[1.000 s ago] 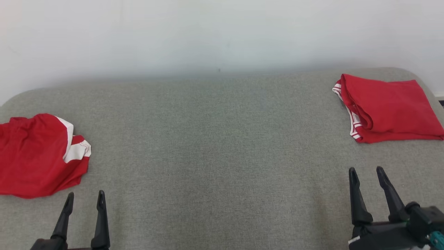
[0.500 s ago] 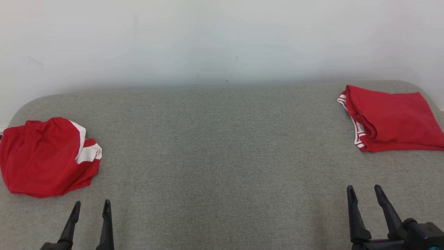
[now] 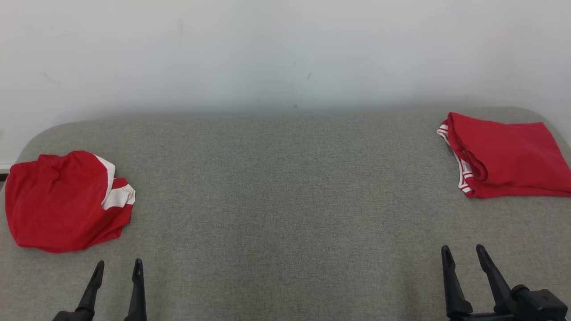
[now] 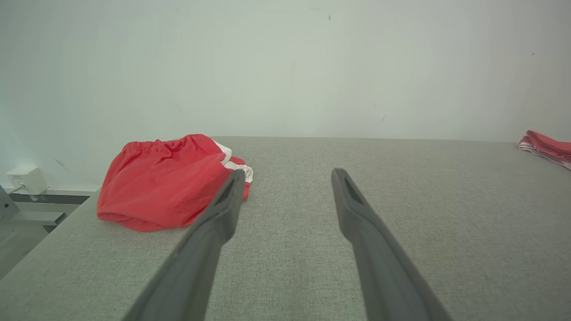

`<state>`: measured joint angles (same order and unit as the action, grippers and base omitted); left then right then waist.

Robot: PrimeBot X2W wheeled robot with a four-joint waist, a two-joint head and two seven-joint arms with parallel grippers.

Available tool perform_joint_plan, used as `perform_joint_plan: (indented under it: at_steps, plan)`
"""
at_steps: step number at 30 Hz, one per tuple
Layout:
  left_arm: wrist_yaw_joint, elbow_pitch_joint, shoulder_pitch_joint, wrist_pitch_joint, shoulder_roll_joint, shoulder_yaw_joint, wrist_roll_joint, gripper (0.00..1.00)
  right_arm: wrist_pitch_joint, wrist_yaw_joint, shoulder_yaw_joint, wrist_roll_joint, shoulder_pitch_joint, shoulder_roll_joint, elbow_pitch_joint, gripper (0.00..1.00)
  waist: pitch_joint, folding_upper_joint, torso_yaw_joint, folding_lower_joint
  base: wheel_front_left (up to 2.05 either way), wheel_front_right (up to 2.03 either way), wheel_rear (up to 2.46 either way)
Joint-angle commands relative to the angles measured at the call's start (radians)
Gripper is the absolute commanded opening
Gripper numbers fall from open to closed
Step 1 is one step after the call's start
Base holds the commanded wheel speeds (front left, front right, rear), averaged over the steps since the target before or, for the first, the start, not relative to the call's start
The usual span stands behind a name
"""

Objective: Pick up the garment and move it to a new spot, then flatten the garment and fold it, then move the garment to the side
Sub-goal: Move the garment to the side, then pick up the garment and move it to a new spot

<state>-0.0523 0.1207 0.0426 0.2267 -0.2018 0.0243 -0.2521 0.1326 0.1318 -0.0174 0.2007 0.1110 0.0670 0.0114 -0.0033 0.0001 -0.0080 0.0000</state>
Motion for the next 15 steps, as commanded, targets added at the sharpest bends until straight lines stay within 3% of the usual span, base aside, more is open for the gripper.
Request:
perform_joint_plan:
  at_steps: [1, 15]
  plan:
    - [0.004, 0.002, 0.011, -0.002, -0.004, 0.001, -0.010, 1.00, 0.002, -0.003, 0.001, -0.004, 0.009, -0.003, 0.001, 1.00, 0.000, -0.0001, 0.000, 0.0000, 0.00, 0.00, 0.00]
    - [0.011, 0.006, 0.008, 0.000, -0.011, 0.009, -0.021, 1.00, 0.004, -0.003, 0.000, -0.007, 0.013, -0.006, 0.009, 1.00, -0.003, -0.0001, 0.007, 0.0000, 0.00, 0.00, 0.00]
